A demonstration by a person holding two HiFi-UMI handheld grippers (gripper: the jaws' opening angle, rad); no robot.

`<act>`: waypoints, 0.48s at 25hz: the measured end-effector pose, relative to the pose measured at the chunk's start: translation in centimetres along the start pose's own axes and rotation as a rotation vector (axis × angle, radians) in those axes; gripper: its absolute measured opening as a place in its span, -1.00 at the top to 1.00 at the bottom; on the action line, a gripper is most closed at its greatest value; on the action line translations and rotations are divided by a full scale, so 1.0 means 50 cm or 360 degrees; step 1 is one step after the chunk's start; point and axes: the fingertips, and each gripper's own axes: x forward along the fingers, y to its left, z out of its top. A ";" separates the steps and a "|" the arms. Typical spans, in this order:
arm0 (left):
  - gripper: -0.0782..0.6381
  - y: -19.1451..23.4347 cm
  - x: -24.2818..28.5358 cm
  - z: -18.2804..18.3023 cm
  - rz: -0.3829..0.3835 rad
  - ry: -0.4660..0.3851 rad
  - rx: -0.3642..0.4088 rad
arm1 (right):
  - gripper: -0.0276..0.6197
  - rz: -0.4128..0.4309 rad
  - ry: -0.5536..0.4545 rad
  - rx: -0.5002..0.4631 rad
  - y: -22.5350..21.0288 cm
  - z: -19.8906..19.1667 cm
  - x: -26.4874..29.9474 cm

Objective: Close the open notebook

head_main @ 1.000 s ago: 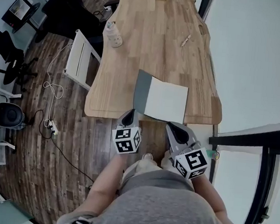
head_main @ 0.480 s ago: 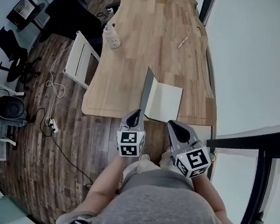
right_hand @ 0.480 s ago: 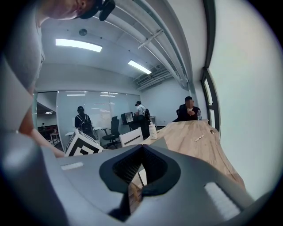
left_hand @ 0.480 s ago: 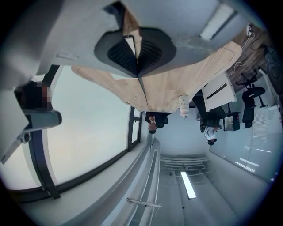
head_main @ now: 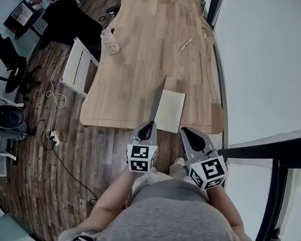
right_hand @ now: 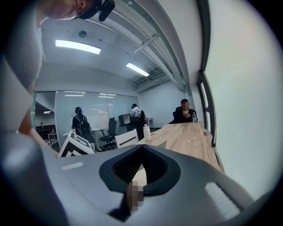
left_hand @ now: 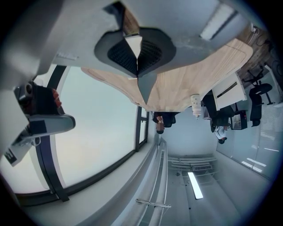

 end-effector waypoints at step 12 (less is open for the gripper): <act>0.76 -0.106 0.053 -0.055 -0.0067 0.0112 -0.0047 | 0.91 0.0067 0.0015 -0.0017 -0.083 -0.006 -0.021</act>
